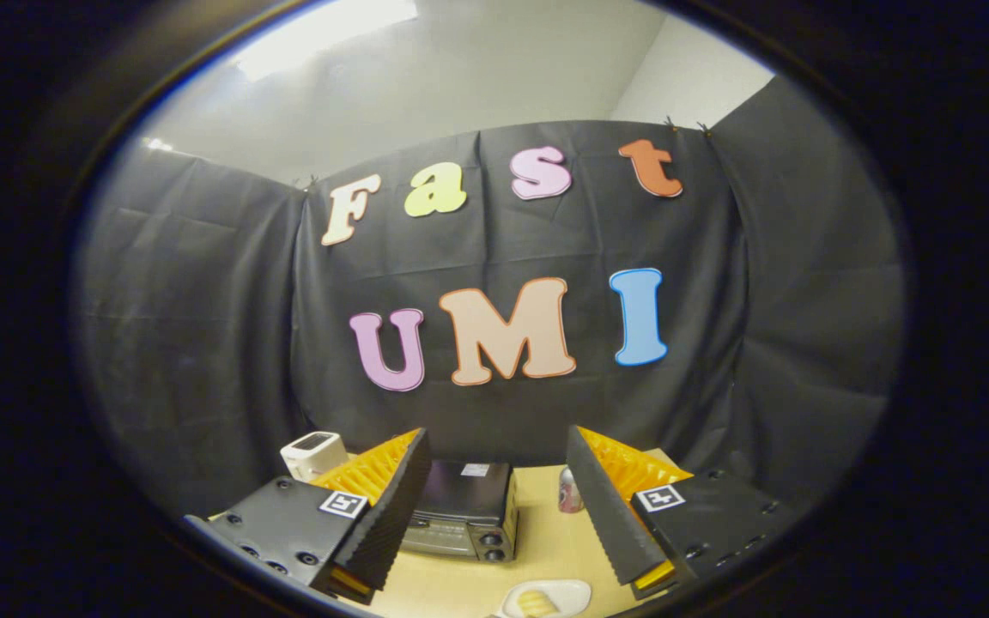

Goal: Open the toaster oven, put the food inside, and close the toaster oven door.

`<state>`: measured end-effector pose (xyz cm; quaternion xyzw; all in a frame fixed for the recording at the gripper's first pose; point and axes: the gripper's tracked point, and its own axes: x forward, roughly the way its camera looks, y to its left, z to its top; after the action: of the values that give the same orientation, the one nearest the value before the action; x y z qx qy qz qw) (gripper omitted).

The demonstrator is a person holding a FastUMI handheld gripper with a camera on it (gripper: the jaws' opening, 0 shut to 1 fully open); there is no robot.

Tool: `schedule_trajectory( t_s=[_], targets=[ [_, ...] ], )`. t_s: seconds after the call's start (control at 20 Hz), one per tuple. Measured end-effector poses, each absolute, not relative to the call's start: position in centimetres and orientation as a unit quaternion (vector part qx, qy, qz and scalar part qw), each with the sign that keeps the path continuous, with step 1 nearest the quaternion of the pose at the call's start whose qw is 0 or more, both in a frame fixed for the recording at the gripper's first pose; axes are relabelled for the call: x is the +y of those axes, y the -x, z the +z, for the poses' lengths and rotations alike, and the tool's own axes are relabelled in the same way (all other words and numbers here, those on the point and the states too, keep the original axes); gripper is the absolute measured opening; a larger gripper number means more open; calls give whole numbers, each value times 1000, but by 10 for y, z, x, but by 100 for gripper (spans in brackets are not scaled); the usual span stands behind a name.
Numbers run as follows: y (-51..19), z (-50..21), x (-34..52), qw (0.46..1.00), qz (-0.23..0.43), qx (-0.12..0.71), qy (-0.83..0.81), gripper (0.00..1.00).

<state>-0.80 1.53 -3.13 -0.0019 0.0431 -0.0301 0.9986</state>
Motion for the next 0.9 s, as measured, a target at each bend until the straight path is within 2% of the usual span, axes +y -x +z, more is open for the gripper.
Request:
schedule_trajectory(
  t_s=[0.55, 0.9],
  targets=[
    [-42, -148, 72, 995, 47, 78, -46, 97],
    [-75, -229, 100, 995, 33, 74, -50, 97]
  ],
)
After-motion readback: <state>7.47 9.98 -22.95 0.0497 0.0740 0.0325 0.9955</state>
